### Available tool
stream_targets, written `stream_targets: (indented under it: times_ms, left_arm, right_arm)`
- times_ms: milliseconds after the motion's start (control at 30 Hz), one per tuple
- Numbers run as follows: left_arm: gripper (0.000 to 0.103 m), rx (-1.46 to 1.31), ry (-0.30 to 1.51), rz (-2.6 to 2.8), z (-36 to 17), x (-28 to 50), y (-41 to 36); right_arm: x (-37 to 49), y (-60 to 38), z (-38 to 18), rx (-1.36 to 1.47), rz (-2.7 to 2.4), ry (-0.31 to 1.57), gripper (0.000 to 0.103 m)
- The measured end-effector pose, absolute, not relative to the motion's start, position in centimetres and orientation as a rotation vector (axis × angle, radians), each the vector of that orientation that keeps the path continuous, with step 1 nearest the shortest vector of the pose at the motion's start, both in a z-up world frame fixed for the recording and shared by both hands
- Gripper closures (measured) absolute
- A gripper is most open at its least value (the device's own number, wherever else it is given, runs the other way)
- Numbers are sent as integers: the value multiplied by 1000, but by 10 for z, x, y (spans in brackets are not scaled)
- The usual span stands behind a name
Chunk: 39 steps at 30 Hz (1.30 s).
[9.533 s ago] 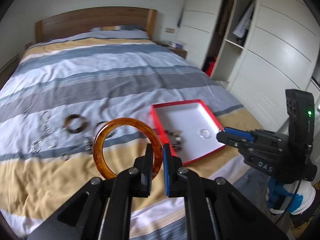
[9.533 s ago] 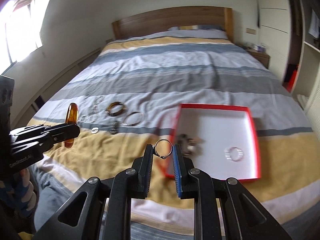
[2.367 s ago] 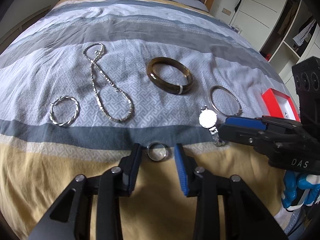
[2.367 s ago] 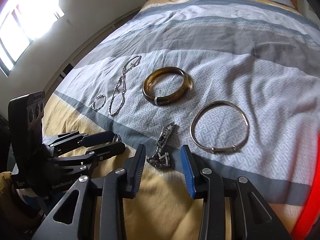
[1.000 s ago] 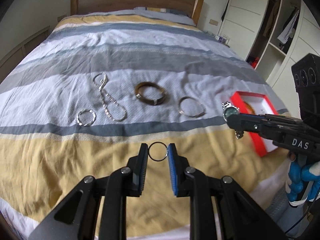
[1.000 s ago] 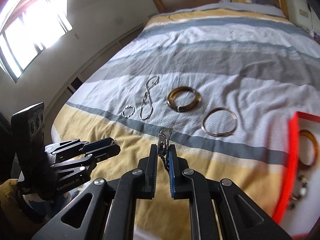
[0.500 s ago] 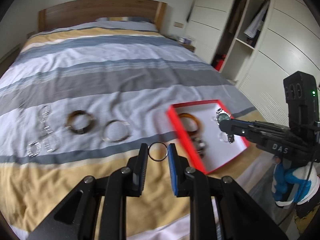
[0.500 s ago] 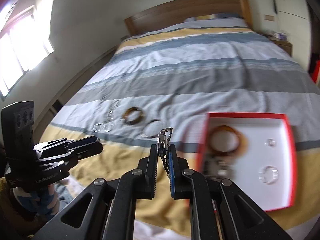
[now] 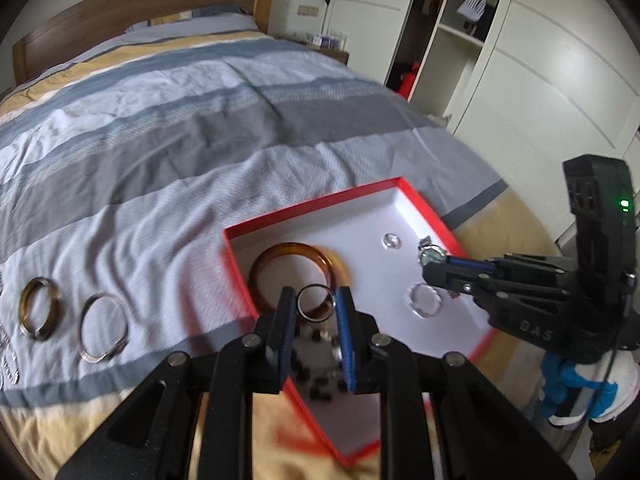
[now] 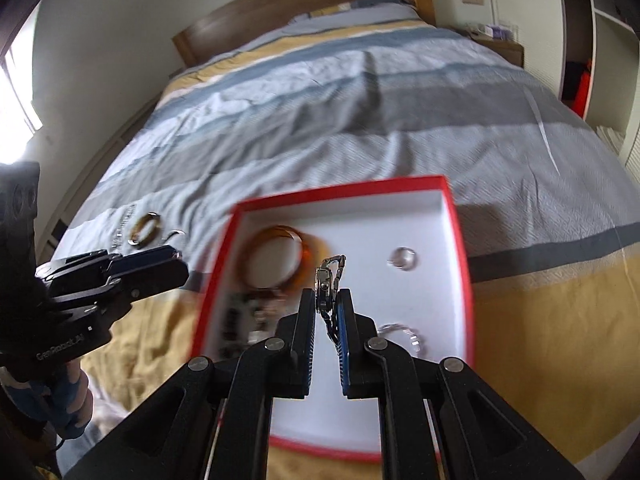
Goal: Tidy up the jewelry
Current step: 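Carry the ring and watch into the red box and open both grippers, then withdraw both grippers from the box back over the remaining jewelry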
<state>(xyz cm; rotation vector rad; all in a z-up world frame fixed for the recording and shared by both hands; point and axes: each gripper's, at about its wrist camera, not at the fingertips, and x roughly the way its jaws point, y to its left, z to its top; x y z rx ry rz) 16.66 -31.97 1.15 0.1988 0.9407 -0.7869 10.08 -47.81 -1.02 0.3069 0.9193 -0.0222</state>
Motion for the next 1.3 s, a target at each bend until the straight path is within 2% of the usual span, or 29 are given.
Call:
stream_targets:
  times_ms: [400,767,967,1100,1167,1300]
  left_arm:
    - [84,252,1018,-741,-44,198,-355]
    - [83,298,1014,-737,-53,196,-363]
    - [83,304,1023,-731,-54,197,-364]
    - [79,244,1051,-758,-48,201,-360]
    - [73,216,1055,-759,-44,202,-356]
    - [73,167,1045,-761,-26,199,-342]
  right_arm:
    - [123,-500,-46,266,-62,1001,93]
    - [132,-490,-52,207,-80,1022,94]
    - [128,-489,-49,208,-87,1025,90]
    - [122,-489,-43,221,-90,1015,80]
    - [118,-489,-39,228,-90,1005,79]
    - [110,-486,-29,228,-91,989,79]
